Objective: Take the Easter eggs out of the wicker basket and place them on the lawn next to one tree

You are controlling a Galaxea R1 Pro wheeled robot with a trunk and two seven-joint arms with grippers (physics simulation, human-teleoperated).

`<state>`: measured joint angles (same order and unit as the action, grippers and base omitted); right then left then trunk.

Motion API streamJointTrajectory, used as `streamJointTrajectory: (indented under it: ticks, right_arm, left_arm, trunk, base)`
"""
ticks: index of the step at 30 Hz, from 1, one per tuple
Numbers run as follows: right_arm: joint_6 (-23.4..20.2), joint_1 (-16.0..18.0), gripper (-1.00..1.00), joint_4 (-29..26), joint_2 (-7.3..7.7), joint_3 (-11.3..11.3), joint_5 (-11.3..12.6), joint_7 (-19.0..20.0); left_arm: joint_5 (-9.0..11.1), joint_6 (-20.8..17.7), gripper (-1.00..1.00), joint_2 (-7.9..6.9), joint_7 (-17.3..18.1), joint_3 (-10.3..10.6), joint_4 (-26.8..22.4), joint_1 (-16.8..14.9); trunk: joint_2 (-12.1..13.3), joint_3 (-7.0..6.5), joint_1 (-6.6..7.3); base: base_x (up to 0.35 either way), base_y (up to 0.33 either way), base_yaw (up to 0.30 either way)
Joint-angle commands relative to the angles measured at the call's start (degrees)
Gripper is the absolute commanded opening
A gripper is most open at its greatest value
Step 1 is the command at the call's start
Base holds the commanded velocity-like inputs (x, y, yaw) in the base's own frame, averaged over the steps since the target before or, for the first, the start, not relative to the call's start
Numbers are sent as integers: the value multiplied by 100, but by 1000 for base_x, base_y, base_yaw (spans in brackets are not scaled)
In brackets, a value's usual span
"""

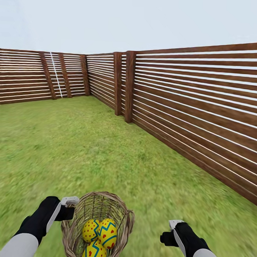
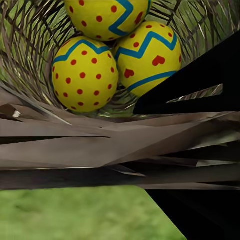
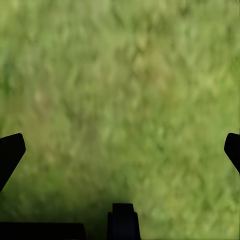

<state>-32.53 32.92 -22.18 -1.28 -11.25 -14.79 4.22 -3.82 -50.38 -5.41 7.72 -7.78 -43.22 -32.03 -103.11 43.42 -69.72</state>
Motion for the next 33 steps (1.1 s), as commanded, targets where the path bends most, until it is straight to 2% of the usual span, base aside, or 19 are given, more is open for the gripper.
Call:
streamJointTrajectory:
  ticks: [1, 21, 28, 33]
  right_arm:
    - [-31, 3, 100, -14, -6, -44, -59, 44]
    - [-35, 3, 100, 126, -4, -35, -59, 18]
    - [-35, -1, 100, 126, -4, -35, -59, 18]
    - [-35, 0, 100, 126, -4, -35, -59, 18]
  left_arm:
    - [-8, -24, -100, 3, 46, -13, -9, -4]
    - [-10, -24, -100, 0, 46, -13, -5, -4]
    - [-5, -24, -100, 4, 46, -13, -2, -5]
    - [-9, -24, -100, 4, 46, -13, -2, -5]
  trunk:
    - [-3, 8, 1]
    - [-3, 115, 1]
    - [278, 41, 154]
    - [278, 78, 154]
  base:
    - [0, 0, 292]
    - [0, 0, 244]
    - [0, 0, 202]
    - [0, 0, 201]
